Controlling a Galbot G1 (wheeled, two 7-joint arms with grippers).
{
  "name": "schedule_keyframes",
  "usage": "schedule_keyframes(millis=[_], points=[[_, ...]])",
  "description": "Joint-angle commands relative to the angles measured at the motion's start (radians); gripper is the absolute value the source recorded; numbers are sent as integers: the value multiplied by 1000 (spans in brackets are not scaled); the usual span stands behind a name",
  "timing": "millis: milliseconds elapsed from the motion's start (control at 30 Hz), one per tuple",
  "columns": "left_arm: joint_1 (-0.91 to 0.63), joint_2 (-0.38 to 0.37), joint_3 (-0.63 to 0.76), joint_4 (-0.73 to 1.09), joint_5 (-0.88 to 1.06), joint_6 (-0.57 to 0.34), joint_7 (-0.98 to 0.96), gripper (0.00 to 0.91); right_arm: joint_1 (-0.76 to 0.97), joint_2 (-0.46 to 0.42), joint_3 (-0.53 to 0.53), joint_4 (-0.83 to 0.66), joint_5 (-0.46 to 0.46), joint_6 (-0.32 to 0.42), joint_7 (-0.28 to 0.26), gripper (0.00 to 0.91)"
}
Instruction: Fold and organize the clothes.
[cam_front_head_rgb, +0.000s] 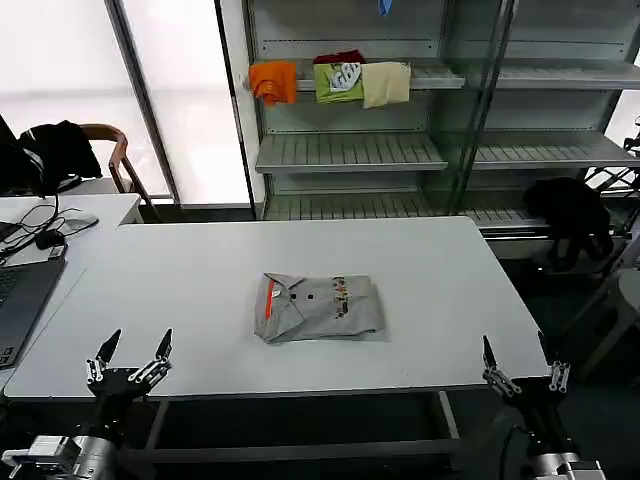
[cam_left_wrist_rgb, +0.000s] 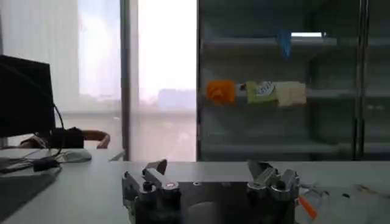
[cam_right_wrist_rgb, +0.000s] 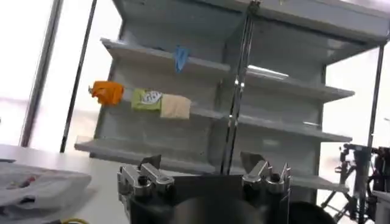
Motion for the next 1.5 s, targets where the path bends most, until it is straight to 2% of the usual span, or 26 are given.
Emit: schedule_keyframes(millis=[33, 833, 1500], points=[[19, -9, -46, -14, -33, 1, 15, 907, -5, -7, 17, -1, 32, 7, -22, 907], [5, -14, -44, -2, -22, -1, 12, 907, 29, 12, -10, -1, 33, 6, 2, 907], [-1, -17, -44, 25, 5, -25, 13, 907, 25, 15, -23, -3, 30, 14, -26, 907]])
